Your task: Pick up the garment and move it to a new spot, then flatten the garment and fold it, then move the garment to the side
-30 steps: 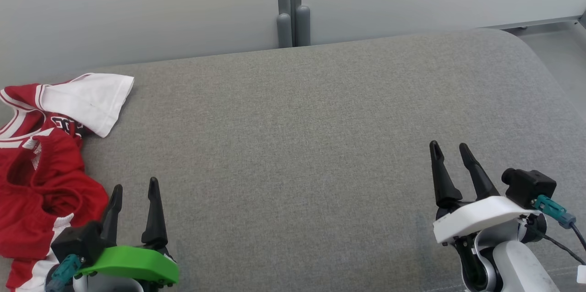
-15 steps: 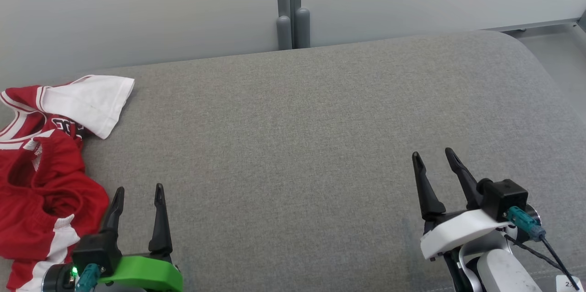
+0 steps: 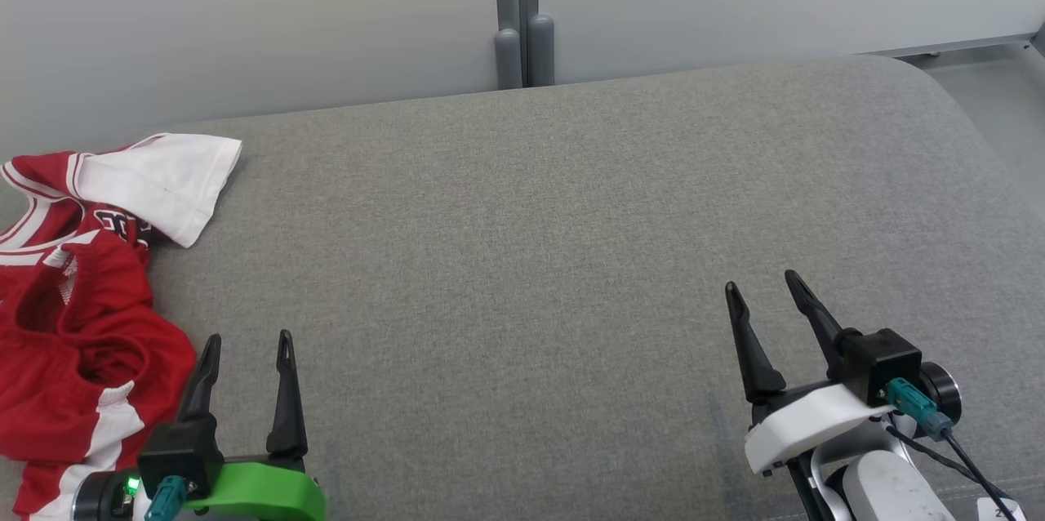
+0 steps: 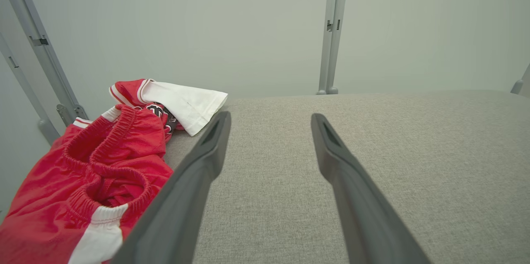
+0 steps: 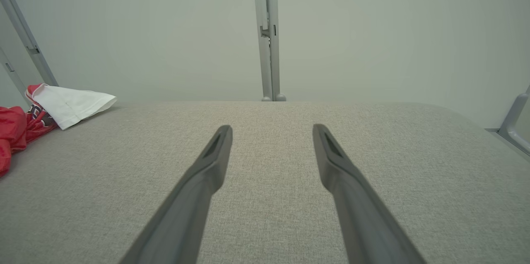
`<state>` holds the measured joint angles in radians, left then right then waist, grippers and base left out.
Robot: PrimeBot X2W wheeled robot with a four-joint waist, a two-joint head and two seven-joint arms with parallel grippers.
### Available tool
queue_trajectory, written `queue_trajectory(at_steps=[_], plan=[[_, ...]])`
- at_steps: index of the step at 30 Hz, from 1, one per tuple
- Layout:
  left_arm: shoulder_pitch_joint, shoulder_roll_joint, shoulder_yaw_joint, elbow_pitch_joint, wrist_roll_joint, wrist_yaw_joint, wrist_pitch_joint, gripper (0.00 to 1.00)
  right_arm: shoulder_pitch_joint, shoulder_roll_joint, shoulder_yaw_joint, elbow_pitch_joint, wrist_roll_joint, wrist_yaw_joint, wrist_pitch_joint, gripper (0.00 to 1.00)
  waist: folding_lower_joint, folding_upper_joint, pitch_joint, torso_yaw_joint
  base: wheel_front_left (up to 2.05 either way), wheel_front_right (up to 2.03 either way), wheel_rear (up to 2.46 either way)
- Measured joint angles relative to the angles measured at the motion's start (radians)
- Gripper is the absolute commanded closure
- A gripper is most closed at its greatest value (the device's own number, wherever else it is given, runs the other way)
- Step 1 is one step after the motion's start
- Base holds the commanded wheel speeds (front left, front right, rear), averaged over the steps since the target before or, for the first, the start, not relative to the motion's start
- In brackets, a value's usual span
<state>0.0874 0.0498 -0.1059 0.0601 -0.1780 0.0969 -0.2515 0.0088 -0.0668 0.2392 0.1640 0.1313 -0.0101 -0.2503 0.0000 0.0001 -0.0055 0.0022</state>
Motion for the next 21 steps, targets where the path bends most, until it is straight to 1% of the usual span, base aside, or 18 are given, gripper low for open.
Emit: queue_trajectory(at_steps=[21], plan=[[0.0,-0.001,0.005,0.02,-0.002,0.0,0.0,0.0,0.0,0.001,-0.008,0.011,0.0,0.003,0.0,0.0,0.0,0.0,-0.002,0.003,0.0,0.0,0.0]])
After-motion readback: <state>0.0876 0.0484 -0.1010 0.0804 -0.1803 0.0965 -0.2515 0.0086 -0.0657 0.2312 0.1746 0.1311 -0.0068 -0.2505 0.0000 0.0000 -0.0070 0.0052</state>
